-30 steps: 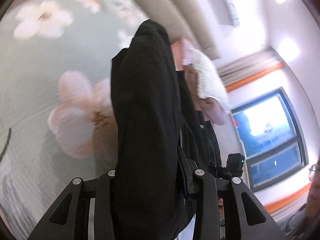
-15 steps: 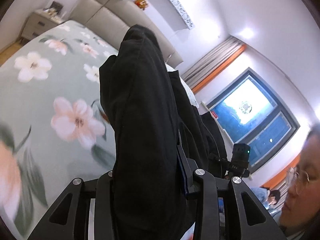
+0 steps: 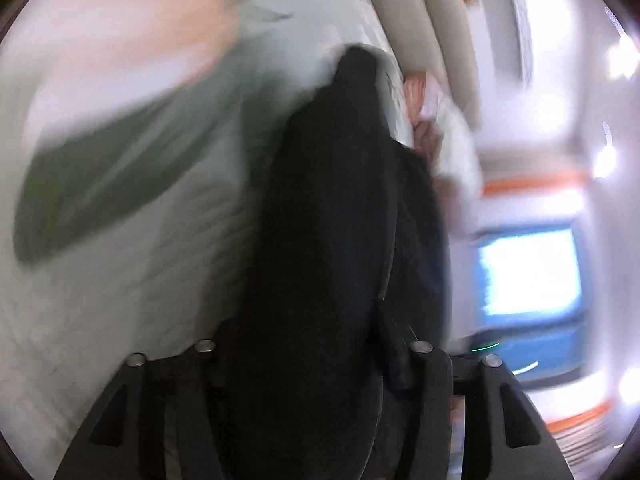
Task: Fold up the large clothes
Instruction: 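Lower the folded jacket onto the bed and open both grippers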
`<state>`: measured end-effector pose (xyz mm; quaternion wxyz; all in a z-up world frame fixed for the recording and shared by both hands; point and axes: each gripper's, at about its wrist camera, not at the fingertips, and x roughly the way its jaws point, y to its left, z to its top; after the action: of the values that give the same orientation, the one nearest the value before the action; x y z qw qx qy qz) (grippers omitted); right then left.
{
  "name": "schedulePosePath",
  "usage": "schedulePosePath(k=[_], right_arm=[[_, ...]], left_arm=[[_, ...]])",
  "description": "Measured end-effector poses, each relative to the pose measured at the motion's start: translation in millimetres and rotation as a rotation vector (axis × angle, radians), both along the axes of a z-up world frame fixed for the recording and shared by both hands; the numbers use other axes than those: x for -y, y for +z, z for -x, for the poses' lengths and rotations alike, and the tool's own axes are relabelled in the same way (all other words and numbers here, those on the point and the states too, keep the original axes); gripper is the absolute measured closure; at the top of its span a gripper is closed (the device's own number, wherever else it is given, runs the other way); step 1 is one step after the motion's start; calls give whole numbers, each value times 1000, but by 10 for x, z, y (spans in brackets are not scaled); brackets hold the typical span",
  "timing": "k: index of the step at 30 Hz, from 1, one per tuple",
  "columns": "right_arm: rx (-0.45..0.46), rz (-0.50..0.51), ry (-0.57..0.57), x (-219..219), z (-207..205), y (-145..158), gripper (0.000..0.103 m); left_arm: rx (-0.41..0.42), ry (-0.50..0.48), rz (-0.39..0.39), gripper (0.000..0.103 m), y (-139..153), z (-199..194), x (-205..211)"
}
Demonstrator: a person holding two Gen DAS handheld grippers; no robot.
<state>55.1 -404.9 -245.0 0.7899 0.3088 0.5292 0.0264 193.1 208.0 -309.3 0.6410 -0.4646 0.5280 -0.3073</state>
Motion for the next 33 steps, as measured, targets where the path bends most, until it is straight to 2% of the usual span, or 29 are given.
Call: schedulePosePath(k=[1, 3, 4, 6, 9, 10, 12, 14, 15, 18, 19, 21, 22, 24, 27, 29, 31, 33], right_arm=[[-17, -63, -55, 147, 94, -94, 16], [-4, -209, -129, 428, 326, -204, 16], [-5, -195, -143, 471, 341, -152, 17], [-6, -42, -157, 499, 481, 76, 16], [55, 158, -175, 423, 605, 542, 16], [90, 227, -165, 297, 644, 739, 16], [133, 325, -123, -94, 716, 1029, 16], [169, 391, -56, -496, 796, 1087, 16], [184, 401, -14, -709, 732, 1084, 16], [132, 443, 68, -1258, 620, 834, 18], [102, 466, 80, -1378, 690, 732, 23], [-4, 483, 100, -1500, 584, 395, 25], [-15, 495, 97, -1543, 563, 290, 24], [0, 527, 89, -1592, 537, 188, 23], [-24, 537, 59, -1604, 515, 218, 23], [-58, 534, 31, -1601, 543, 290, 23], [-58, 521, 7, -1627, 585, 436, 23], [1, 494, -7, -1697, 675, 680, 23]], left_arm=[[3, 33, 44, 51, -4, 43, -130], [12, 83, -2, 51, 97, 116, -345], [22, 102, -13, 51, 162, 160, -467], [34, 137, -38, 51, 313, 248, -657], [150, 151, -255, 51, 828, 437, -682], [210, 135, -309, 51, 1047, 503, -584], [310, 85, -330, 50, 1378, 634, -336], [387, 18, -366, 50, 1585, 751, 5], [410, -6, -418, 50, 1667, 750, 245], [441, -49, -591, 50, 1635, 744, 696], [417, -73, -639, 50, 1537, 687, 798], [320, -115, -715, 50, 1162, 589, 884], [273, -128, -735, 50, 1017, 552, 930], [263, -93, -727, 50, 997, 575, 935], [266, -87, -794, 50, 1105, 615, 964], [279, -67, -881, 50, 1252, 721, 1019], [343, -64, -956, 50, 1469, 890, 1118], [425, -43, -990, 50, 1737, 1085, 1199]])
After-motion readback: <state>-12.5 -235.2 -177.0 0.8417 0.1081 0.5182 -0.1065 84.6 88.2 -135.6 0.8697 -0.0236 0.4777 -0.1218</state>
